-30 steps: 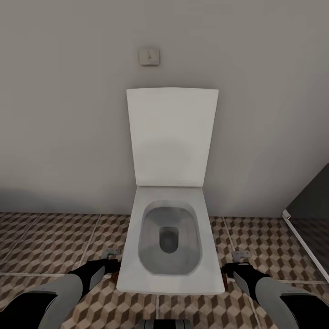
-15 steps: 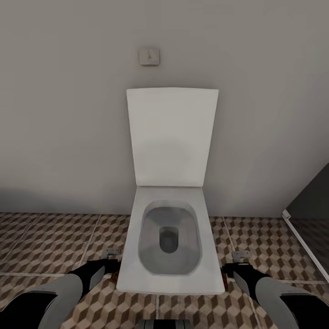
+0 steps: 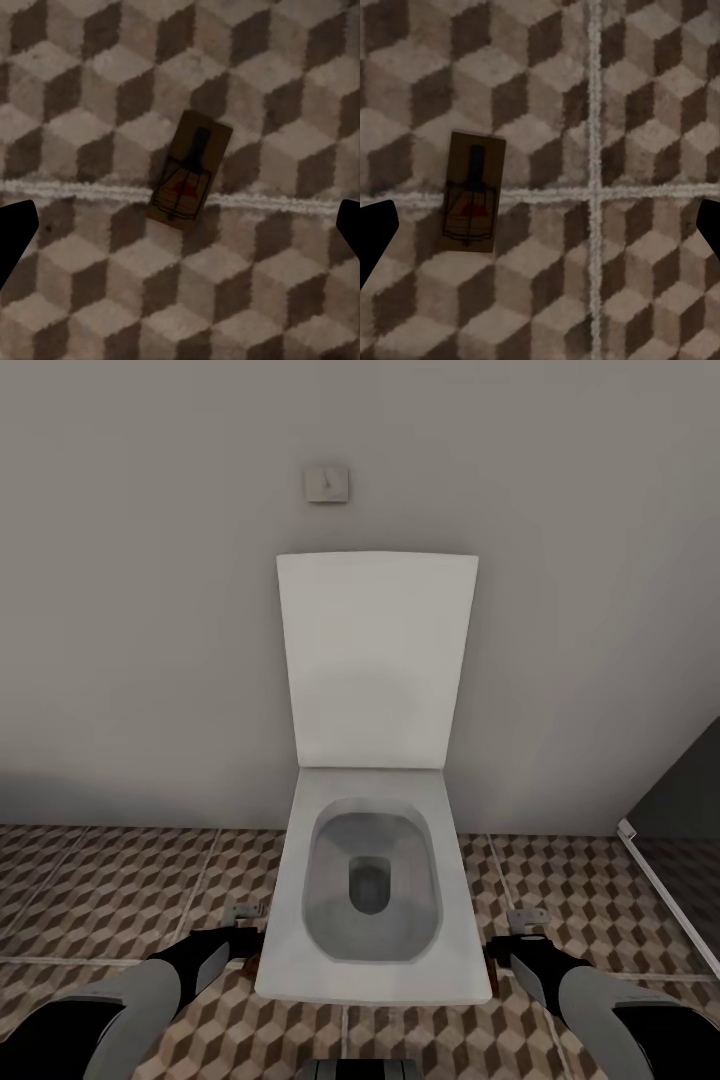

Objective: Take the four mousetraps from the cabinet in the bathroom and place them on the bathroom floor. Make sure all four end up on the same floor surface, and ensure that at least two of them are either under or directly next to the same bathroom sink.

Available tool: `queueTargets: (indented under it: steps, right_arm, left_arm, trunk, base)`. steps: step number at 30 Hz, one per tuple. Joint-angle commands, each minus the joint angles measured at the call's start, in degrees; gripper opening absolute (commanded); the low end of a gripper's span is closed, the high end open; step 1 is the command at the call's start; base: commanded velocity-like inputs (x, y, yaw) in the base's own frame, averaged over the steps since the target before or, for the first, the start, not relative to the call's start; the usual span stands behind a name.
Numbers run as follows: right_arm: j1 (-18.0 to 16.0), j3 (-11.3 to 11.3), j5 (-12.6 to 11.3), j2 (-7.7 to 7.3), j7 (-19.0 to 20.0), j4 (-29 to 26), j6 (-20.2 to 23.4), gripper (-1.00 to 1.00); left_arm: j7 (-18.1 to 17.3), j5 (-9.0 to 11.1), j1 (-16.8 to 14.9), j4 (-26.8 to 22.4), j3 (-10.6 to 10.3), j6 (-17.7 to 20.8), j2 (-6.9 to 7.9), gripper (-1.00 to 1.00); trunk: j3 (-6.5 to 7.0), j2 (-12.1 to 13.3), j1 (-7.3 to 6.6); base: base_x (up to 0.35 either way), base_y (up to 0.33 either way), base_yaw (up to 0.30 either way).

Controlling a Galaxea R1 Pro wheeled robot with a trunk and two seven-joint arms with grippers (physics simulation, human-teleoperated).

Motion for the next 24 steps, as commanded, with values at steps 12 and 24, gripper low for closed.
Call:
queueTargets:
  steps: [12,24]
  right_arm:
    - [-0.05,0.29,0.21,0.01,-0.14,0.06,0.23,1.0]
    - [-0.05,0.29,0.23,0.03,-0.14,0.06,0.23,1.0]
  left_arm:
    - [0.17,0.49,0.0,-0.11,-0.34,0.36,0.04,1.0]
    - [0.17,0.49,0.0,-0.11,-0.34,0.37,0.08,1.0]
  trunk:
    - [-0.04,-0.02,-0.01]
    - [-0.04,-0.02,-0.01]
  base:
    - [-0.064,0.0,0.0]
    - [-0.309,0.0,0.0]
